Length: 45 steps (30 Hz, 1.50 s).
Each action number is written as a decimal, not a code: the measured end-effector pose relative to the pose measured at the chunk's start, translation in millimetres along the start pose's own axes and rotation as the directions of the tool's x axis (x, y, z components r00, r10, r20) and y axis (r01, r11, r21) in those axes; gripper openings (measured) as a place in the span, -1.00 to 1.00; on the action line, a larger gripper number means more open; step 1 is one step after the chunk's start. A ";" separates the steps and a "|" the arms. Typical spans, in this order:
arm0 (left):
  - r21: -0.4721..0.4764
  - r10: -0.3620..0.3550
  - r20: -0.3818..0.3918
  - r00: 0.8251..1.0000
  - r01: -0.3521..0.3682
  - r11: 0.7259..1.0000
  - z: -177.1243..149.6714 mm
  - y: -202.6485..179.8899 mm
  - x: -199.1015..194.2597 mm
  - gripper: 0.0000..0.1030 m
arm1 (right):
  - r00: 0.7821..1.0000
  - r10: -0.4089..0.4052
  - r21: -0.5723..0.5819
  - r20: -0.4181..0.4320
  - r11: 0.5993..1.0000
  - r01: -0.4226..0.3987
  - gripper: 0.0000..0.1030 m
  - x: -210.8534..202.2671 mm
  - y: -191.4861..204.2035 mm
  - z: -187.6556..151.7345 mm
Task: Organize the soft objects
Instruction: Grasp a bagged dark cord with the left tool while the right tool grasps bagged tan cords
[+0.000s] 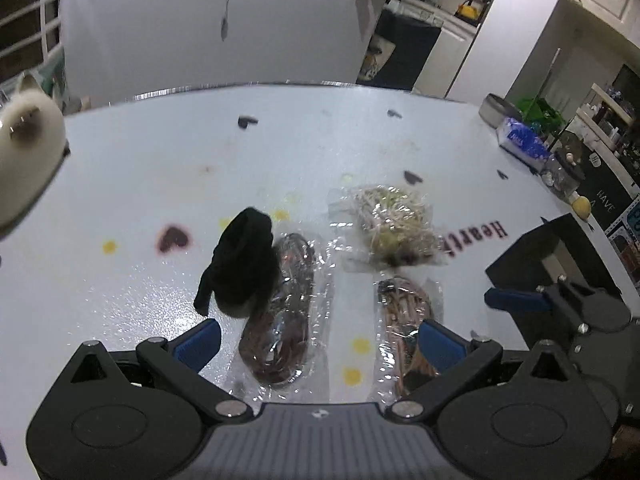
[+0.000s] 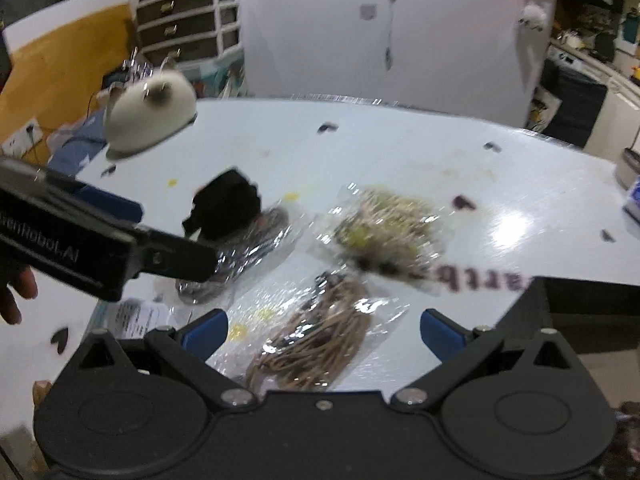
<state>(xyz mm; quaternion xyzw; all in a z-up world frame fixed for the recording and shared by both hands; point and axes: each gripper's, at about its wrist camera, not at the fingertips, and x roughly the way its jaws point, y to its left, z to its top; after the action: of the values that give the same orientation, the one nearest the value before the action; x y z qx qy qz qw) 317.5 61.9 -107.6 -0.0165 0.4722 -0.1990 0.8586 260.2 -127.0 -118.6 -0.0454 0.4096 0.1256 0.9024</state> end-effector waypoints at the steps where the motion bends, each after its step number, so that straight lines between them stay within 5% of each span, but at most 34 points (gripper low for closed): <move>1: -0.005 0.000 -0.008 1.000 0.000 1.000 1.9 2.6 5.2 0.97 | 1.000 0.000 -0.003 -0.013 1.000 0.000 1.00 5.5 1.7 -0.4; 11: -0.024 0.011 -0.070 0.997 -0.012 1.000 14.4 21.6 52.7 0.37 | 0.983 -0.099 -0.011 -0.155 0.995 0.098 1.00 20.8 -15.5 -21.9; 17: -0.029 -0.006 -0.083 0.997 0.004 1.000 9.6 4.6 51.1 0.00 | 0.983 -0.063 0.030 -0.171 0.997 0.069 0.91 9.8 -23.3 -25.4; 26: -0.110 -0.008 -0.090 0.996 -0.002 0.994 -8.6 -11.9 34.9 -0.02 | 0.986 0.023 0.081 -0.166 0.997 -0.009 0.91 25.3 -7.6 -0.9; 38: -0.055 0.015 -0.096 0.995 -0.020 0.998 -2.6 -13.7 34.8 0.03 | 0.975 -0.067 -0.029 -0.212 0.998 0.062 0.89 31.2 -4.9 -11.6; 40: -0.037 0.025 -0.106 0.994 -0.029 0.999 -1.1 -17.7 38.9 0.21 | 0.974 -0.063 -0.010 -0.217 0.998 0.063 0.75 26.3 -10.7 -11.3; 45: 0.027 0.077 -0.132 0.988 -0.074 0.997 0.9 -26.7 50.5 0.21 | 0.974 0.020 0.161 -0.228 0.987 0.018 0.71 30.1 -23.7 -3.6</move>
<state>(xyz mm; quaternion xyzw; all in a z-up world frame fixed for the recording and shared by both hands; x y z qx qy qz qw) 333.5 19.1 -142.0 0.0240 0.5263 -0.1723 0.8323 282.8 -144.8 -144.1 0.0140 0.5196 0.0863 0.8499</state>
